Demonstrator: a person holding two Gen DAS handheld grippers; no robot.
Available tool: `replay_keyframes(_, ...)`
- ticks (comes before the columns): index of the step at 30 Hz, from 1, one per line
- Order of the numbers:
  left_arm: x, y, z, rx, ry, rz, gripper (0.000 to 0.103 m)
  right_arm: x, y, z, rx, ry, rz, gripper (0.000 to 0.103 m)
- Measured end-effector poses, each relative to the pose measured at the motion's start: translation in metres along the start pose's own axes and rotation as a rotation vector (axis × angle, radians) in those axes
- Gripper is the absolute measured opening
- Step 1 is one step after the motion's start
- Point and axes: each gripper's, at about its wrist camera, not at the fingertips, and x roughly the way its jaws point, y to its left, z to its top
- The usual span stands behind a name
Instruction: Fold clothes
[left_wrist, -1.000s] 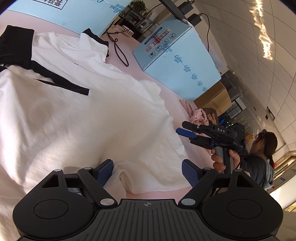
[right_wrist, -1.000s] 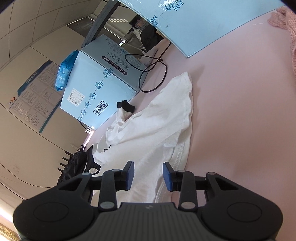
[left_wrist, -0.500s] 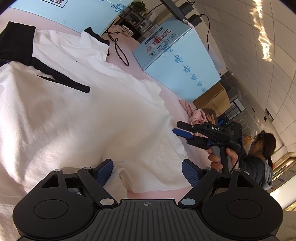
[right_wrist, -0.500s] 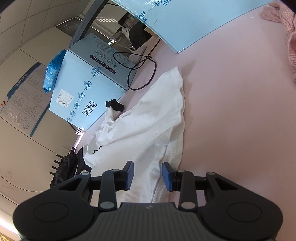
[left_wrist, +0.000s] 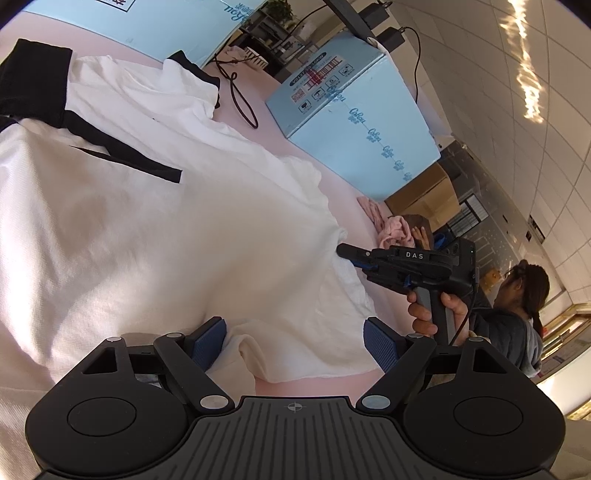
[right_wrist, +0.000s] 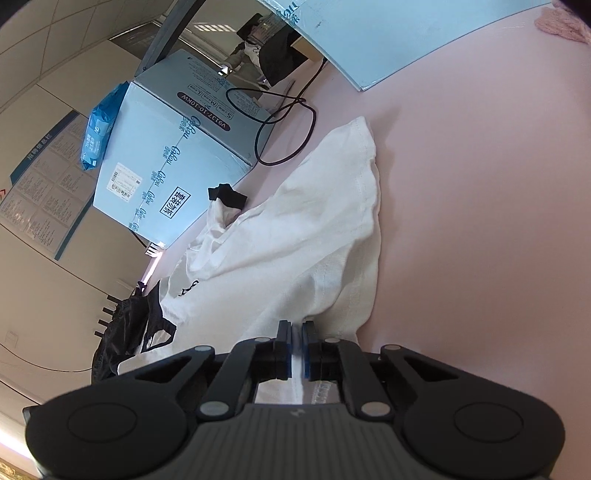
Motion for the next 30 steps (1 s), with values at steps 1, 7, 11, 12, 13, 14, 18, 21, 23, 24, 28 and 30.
replay_keyframes(1,0.0,0.0,0.0,-0.002,0.001,0.0,0.084,-0.003,0.001,-0.001,-0.006,-0.01,-0.002,0.005)
replay_keyframes(7,0.001,-0.002,0.002,0.001,0.008,0.006,0.084,-0.033,0.001,-0.005,-0.006,-0.068,-0.017,0.004)
replay_keyframes(11,0.001,-0.002,0.002,0.002,0.007,0.006,0.084,-0.038,-0.005,-0.013,0.008,-0.067,-0.045,0.004)
replay_keyframes(12,0.001,-0.002,0.002,0.001,0.006,0.006,0.084,-0.036,-0.007,-0.015,0.011,-0.061,-0.053,0.004)
replay_keyframes(13,0.001,-0.002,0.002,0.0,0.005,0.006,0.084,-0.034,-0.01,-0.018,0.014,-0.055,-0.062,0.004)
replay_keyframes(14,0.0,-0.002,0.002,0.0,0.005,0.007,0.084,-0.034,-0.011,-0.019,0.017,-0.061,-0.06,0.004)
replay_keyframes(18,-0.013,-0.005,0.005,0.003,-0.021,0.02,0.084,-0.04,-0.006,-0.018,-0.005,-0.087,-0.059,0.013)
replay_keyframes(21,-0.042,-0.01,0.009,0.024,-0.107,0.018,0.084,-0.054,0.001,-0.019,-0.036,-0.108,-0.02,0.027)
replay_keyframes(23,-0.064,-0.013,0.011,0.035,-0.171,0.014,0.084,-0.062,0.007,-0.022,-0.05,-0.072,0.002,0.029)
replay_keyframes(24,-0.073,-0.012,0.011,0.033,-0.194,0.021,0.084,-0.065,0.01,-0.024,-0.056,-0.044,0.003,0.029)
replay_keyframes(28,-0.097,-0.004,0.006,0.0,-0.244,0.066,0.084,-0.071,0.017,-0.04,-0.098,0.003,-0.009,0.028)
replay_keyframes(30,-0.097,0.004,0.002,-0.034,-0.241,0.073,0.084,-0.071,0.017,-0.045,-0.102,0.019,-0.02,0.028)
